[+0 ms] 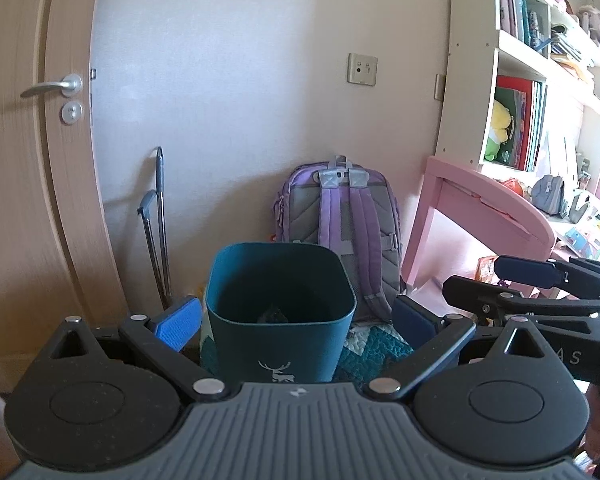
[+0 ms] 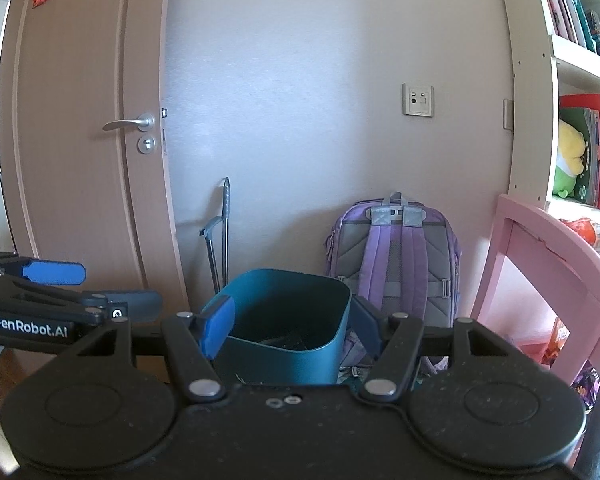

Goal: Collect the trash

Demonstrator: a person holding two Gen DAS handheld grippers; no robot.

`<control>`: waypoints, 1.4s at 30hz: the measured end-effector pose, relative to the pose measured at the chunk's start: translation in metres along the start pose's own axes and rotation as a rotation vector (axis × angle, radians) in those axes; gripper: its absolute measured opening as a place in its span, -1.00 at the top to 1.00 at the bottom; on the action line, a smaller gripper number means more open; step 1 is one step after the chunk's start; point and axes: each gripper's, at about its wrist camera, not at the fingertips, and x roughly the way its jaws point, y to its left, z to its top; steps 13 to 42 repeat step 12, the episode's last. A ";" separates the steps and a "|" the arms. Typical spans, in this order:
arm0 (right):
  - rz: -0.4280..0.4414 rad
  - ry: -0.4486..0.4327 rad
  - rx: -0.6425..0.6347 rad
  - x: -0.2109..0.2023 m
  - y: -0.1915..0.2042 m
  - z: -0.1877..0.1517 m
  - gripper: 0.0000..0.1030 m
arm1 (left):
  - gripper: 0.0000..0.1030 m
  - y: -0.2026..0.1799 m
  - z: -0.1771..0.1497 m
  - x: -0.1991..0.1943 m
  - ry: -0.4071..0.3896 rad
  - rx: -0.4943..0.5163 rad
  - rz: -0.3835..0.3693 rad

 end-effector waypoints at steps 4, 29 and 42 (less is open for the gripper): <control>0.000 0.005 -0.001 0.002 0.000 0.001 -0.24 | -0.98 0.001 0.000 0.002 -0.003 -0.002 0.009; 0.006 0.015 0.003 0.008 0.000 -0.002 -0.24 | -0.98 0.001 -0.002 0.005 -0.003 0.003 0.019; 0.006 0.015 0.003 0.008 0.000 -0.002 -0.24 | -0.98 0.001 -0.002 0.005 -0.003 0.003 0.019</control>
